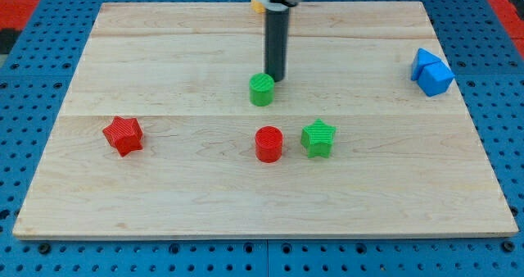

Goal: Move the green circle towards the red circle

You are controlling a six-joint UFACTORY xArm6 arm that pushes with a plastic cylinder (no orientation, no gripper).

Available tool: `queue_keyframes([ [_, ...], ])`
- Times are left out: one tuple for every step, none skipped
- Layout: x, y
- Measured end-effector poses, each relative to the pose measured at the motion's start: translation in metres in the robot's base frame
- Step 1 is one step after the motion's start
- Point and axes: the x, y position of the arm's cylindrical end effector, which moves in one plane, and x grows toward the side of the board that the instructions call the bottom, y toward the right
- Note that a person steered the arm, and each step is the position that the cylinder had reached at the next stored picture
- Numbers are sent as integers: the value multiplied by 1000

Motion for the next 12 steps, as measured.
queue_keyframes([
  [-12,-13],
  [-12,-12],
  [-17,-7],
  [-6,-2],
  [25,0],
  [45,0],
  [58,0],
  [81,0],
  [87,0],
  [90,6],
  [105,11],
  [108,11],
])
